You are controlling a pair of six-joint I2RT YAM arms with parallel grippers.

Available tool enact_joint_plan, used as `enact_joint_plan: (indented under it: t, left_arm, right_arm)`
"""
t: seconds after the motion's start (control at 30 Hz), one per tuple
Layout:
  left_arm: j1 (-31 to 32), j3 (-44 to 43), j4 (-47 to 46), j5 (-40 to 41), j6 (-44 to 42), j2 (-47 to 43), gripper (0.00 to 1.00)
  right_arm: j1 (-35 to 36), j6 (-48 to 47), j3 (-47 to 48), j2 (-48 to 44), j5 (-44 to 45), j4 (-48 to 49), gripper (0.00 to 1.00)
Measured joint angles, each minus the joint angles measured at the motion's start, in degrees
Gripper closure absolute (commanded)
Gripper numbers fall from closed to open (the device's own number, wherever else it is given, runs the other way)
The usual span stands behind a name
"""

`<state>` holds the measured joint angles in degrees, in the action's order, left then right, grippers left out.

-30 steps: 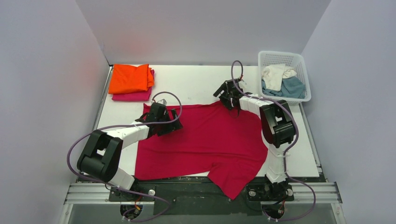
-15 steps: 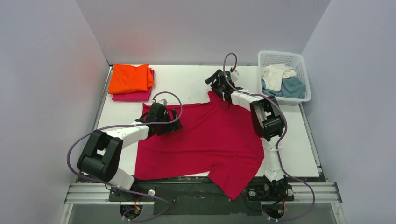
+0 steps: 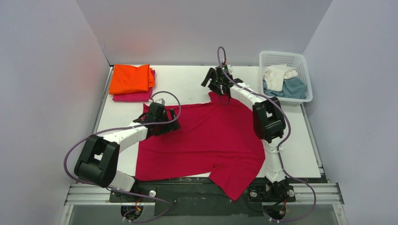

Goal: Fold and stack the t-shirts
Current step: Flatten out the tshirt

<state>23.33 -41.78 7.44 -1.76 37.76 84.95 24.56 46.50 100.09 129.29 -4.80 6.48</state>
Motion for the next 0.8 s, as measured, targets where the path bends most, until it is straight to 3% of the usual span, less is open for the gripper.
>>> enact_joint_plan:
  t: [0.17, 0.3, 0.47, 0.8]
  left_arm:
    - [-2.4, -1.7, 1.8, 1.6, -0.1, -3.4, 0.07]
    - [-8.7, -4.0, 1.6, 1.6, 0.0, -4.0, 0.07]
    - [-13.7, -7.8, -0.2, 1.0, 0.1, -0.5, 0.07]
    - [-14.6, -20.2, -1.5, -0.1, -1.2, 16.0, 0.07]
  right_arm:
    - [-0.3, -9.2, -11.9, -14.7, 2.4, -10.3, 0.15]
    - [-1.3, -12.6, -20.0, -24.2, 5.2, -14.7, 0.12]
    - [-3.5, -13.8, -24.4, -24.0, 5.6, -16.1, 0.11]
    - [-7.2, -13.8, -28.7, -21.6, 5.5, -18.1, 0.11]
